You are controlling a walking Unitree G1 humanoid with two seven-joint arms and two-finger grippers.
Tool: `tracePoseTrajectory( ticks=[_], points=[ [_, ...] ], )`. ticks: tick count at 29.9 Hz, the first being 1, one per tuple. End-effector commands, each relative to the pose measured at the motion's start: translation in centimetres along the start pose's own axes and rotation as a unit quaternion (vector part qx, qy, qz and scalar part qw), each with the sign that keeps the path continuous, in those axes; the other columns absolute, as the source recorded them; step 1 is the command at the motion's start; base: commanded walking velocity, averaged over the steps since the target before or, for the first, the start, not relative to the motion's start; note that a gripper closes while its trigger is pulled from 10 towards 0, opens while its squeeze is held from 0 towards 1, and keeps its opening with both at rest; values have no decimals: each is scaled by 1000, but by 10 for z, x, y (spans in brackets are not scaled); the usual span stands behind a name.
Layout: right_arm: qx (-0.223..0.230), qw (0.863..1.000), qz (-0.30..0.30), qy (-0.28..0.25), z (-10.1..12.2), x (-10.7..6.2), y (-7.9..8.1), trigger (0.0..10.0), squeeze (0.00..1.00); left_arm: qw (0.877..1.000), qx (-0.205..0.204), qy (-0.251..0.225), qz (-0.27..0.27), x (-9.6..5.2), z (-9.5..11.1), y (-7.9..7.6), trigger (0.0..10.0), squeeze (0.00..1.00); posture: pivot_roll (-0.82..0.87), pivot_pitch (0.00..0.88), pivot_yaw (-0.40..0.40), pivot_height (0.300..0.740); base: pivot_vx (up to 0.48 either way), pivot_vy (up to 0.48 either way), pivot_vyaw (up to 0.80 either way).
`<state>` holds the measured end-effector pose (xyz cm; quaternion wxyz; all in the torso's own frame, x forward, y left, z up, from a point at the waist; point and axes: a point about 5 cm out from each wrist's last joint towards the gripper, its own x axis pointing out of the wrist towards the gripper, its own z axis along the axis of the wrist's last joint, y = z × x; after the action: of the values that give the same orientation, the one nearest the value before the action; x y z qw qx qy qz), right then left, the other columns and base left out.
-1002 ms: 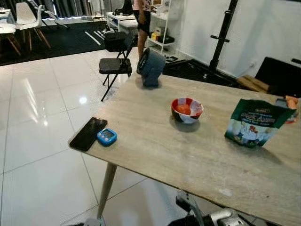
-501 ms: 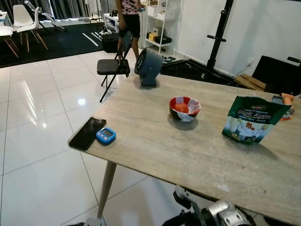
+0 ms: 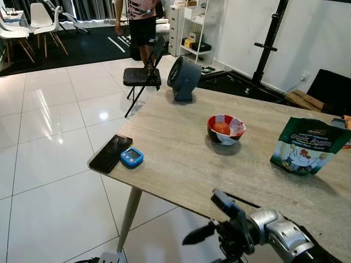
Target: Restocking fridge
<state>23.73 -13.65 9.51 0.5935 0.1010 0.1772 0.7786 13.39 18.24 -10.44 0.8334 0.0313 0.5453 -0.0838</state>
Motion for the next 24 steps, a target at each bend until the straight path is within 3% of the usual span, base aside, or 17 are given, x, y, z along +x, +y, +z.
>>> tracePoseTrajectory(
  ticks=[1,3,6,7,9,10,12,13,15,16,20,24],
  points=[
    [-38,998,-18,-56,24,-5,-9,10000,0,1000,-1,22,-13,0,-11,-9,10000,0,-61,0,-30,740,0,0,0],
    [-38,998,-18,-56,24,-5,-9,10000,0,1000,-1,22,-13,0,-11,-9,10000,0,-61,0,-30,740,0,0,0],
    [-127,974,-89,-163,77,-6,-32,10000,0,1000,-1,24,-13,0,-14,-9,10000,0,-56,0,-37,740,0,0,0],
    [-127,974,-89,-163,77,-6,-32,10000,0,1000,-1,24,-13,0,-14,-9,10000,0,-56,0,-37,740,0,0,0],
    [-166,955,-168,-179,104,0,-49,10000,0,1000,-2,26,-14,0,-16,-9,10000,0,-51,0,-41,740,0,0,0],
    [-166,955,-168,-179,104,0,-49,10000,0,1000,-2,26,-14,0,-16,-9,10000,0,-51,0,-41,740,0,0,0],
    [-187,940,-229,-172,116,5,-61,10000,0,1000,-2,27,-15,0,-17,-10,10000,0,-51,0,-41,740,0,0,0],
    [-187,940,-229,-172,116,5,-61,10000,0,1000,-2,27,-15,0,-17,-10,10000,0,-51,0,-41,740,0,0,0],
    [-194,919,-318,-127,123,12,-81,10000,0,999,-5,27,-16,0,-18,-12,10000,0,-43,0,-51,740,0,0,0],
    [-194,919,-318,-127,123,12,-81,10000,0,999,-5,27,-16,0,-18,-12,10000,0,-43,0,-51,740,0,0,0],
    [-193,890,-410,-52,124,17,-102,10000,0,999,-10,28,-16,0,-20,-15,10000,0,-38,0,-64,740,0,0,0],
    [-203,874,-441,-31,128,16,-107,10000,0,999,-15,28,-15,0,-22,-15,10000,0,-41,0,-70,740,0,0,0]
  ],
)
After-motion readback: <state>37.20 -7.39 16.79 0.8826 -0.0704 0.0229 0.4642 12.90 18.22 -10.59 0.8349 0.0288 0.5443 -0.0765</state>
